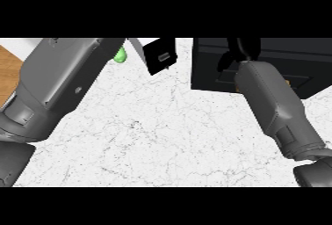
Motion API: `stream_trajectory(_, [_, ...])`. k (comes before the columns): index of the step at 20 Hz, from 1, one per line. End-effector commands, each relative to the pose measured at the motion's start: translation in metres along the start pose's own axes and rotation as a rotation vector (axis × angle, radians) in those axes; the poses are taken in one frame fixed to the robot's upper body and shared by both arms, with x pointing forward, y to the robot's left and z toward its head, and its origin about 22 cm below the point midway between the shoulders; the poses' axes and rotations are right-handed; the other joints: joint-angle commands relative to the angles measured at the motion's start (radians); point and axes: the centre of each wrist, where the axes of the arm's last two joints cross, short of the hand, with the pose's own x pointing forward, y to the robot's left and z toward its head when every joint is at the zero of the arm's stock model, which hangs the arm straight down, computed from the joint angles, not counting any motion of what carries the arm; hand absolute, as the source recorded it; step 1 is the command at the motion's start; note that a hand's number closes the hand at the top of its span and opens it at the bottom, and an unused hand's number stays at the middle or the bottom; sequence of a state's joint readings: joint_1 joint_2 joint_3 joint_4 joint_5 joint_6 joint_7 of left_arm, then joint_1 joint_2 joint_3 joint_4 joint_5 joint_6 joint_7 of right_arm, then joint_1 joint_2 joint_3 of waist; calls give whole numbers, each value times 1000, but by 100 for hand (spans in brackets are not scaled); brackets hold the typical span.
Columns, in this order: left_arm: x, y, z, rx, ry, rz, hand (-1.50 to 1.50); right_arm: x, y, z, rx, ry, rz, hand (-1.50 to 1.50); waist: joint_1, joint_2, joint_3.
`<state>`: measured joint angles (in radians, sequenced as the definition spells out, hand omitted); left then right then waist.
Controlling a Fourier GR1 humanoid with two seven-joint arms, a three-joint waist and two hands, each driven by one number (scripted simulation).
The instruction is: Pick up the can, place it into the drawer and close the drawer
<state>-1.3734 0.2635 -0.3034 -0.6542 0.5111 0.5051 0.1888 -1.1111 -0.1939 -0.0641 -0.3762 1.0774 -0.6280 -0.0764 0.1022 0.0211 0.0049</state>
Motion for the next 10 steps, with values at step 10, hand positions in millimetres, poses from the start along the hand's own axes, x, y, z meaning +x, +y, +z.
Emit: stream_trajectory(10, [-18,43,11,-11,-4,0,-150,21,-41,-42,-135,-41,-223,-150,14,-9,-4])
